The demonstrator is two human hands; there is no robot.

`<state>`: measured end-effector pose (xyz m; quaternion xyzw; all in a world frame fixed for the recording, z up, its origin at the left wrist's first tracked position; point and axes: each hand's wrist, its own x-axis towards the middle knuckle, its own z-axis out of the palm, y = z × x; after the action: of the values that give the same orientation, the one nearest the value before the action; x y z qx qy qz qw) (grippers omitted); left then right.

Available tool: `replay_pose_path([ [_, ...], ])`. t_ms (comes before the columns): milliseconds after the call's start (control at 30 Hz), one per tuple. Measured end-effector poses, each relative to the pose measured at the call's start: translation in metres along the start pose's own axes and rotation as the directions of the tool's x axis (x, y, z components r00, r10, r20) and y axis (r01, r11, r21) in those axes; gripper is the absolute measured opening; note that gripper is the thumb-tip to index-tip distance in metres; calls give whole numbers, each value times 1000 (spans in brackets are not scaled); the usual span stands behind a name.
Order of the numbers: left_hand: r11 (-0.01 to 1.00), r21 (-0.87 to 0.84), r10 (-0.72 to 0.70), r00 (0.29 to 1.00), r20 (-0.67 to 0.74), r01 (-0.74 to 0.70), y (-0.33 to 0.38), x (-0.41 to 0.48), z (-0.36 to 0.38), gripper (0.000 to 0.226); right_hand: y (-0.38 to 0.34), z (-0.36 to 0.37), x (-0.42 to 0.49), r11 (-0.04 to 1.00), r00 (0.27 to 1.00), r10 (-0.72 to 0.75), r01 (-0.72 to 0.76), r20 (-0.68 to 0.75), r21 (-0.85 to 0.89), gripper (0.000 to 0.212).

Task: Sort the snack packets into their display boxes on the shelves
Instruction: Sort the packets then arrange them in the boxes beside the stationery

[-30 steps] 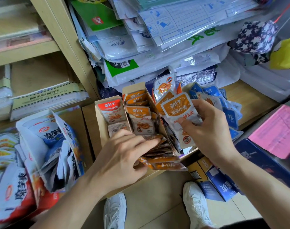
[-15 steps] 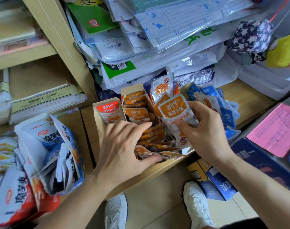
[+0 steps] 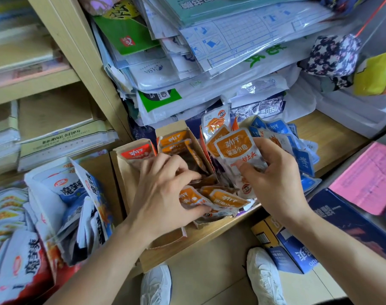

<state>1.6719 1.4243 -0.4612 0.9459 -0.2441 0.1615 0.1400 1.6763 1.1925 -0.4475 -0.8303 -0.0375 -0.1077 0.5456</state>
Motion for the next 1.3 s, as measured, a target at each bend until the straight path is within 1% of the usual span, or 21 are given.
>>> replay_pose_path([
  [167,998,-59,28,997,-67,-32,0,-12,1,53,-7,-2,4,996,1000,-28,28,0,90,29],
  [233,997,-62,36,993,-116,-43,2,-13,1,50,-14,-2,5,982,997,-67,61,31,177,30],
  [300,995,-88,25,990,-141,-38,4,-15,2,47,-19,-1,7,976,991,-120,106,64,191,31],
  [400,992,-129,-4,994,-110,-10,4,-17,3,46,-19,6,12,981,976,-179,169,121,95,33],
  [500,994,-107,-3,998,-60,-4,3,-18,2,47,-14,16,16,940,947,-285,307,146,-152,35],
  [533,994,-107,-6,999,-47,1,2,-18,1,48,-13,18,17,921,942,-301,327,147,-210,36],
  [633,989,-150,-24,998,-63,15,3,-19,3,51,-13,20,25,921,943,-280,317,182,-226,37],
  [733,991,-131,-48,993,-105,34,4,-19,3,56,-19,22,30,916,929,-247,316,275,-247,34],
  [800,992,-114,-60,991,-116,46,3,-18,1,58,-23,24,33,932,910,-203,293,361,-215,32],
  [867,991,-116,-76,990,-120,62,3,-17,-1,59,-24,26,38,946,901,-181,269,395,-179,29],
  [933,985,-144,-111,985,-132,92,3,-18,-1,59,-22,29,44,927,890,-193,304,414,-222,28],
  [1000,974,-180,-163,976,-147,136,5,-18,-2,59,-20,35,46,883,859,-191,362,475,-299,30],
  [1033,968,-195,-189,970,-155,157,5,-17,-2,61,-18,36,46,884,852,-152,344,502,-316,34],
  [1067,963,-204,-208,965,-159,174,4,-17,-2,63,-20,35,46,915,855,-82,268,512,-301,40],
  [1100,961,-206,-219,962,-161,184,3,-17,-2,67,-23,30,44,962,858,-2,143,513,-234,45],
  [1133,961,-201,-226,961,-162,192,2,-16,-1,70,-25,24,43,993,851,54,11,522,-120,48],
  [1167,960,-196,-232,960,-159,199,0,-15,1,72,-27,16,42,996,836,79,-87,543,-11,50],
  [1200,960,-192,-235,959,-156,204,-1,-14,3,73,-27,6,40,990,808,78,-133,584,51,54],
  [1233,961,-188,-233,960,-153,203,-3,-13,5,73,-28,-3,37,992,767,61,-120,639,49,64],
  [1267,963,-181,-229,962,-152,200,-4,-12,7,72,-27,-11,33,998,714,48,-56,699,-11,81],
  [1300,964,-175,-228,962,-152,201,-5,-12,8,70,-25,-15,27,993,661,51,43,748,-106,100],
])
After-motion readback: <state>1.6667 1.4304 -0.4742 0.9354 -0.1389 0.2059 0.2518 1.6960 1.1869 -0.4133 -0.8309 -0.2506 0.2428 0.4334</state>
